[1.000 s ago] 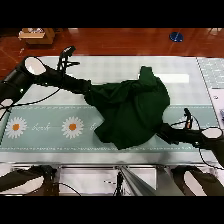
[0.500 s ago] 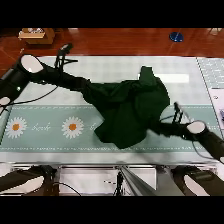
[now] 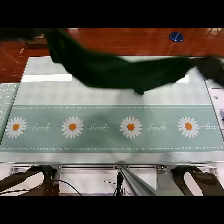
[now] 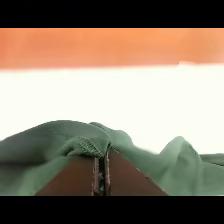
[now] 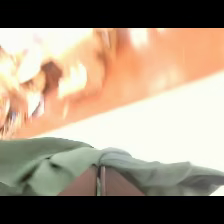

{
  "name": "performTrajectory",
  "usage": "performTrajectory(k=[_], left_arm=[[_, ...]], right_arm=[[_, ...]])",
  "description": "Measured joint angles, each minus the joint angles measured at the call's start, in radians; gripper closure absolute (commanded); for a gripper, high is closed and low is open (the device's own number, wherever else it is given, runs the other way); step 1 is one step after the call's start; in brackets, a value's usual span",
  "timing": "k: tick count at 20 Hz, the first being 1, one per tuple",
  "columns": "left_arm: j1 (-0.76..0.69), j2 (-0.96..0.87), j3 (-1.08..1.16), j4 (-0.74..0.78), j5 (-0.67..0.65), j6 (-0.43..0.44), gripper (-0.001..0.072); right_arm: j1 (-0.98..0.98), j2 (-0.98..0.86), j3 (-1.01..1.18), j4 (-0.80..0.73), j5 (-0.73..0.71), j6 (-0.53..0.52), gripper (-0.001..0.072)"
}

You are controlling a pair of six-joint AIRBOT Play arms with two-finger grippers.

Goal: Fold the shirts.

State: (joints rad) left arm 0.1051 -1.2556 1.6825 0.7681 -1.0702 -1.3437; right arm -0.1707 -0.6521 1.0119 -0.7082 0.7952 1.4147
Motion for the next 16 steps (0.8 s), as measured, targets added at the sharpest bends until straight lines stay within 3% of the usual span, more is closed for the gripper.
performTrajectory(k=[7, 12, 16], left_arm=[[0.173, 0.196, 0.144, -0.095, -0.038, -0.023, 0.0684], [0.221, 0.35, 0.158, -0.074, -0.229, -0.068, 0.0685], [0.23, 0.439, 0.159, 0.067, -0.434, -0.119, 0.0684]], right_arm=[[-0.156, 0.024, 0.357, -0.021, 0.151, 0.001, 0.0688], [-0.183, 0.026, 0.478, -0.044, 0.394, 0.028, 0.0688], [-0.188, 0.024, 0.516, -0.16, 0.653, 0.037, 0.0688]])
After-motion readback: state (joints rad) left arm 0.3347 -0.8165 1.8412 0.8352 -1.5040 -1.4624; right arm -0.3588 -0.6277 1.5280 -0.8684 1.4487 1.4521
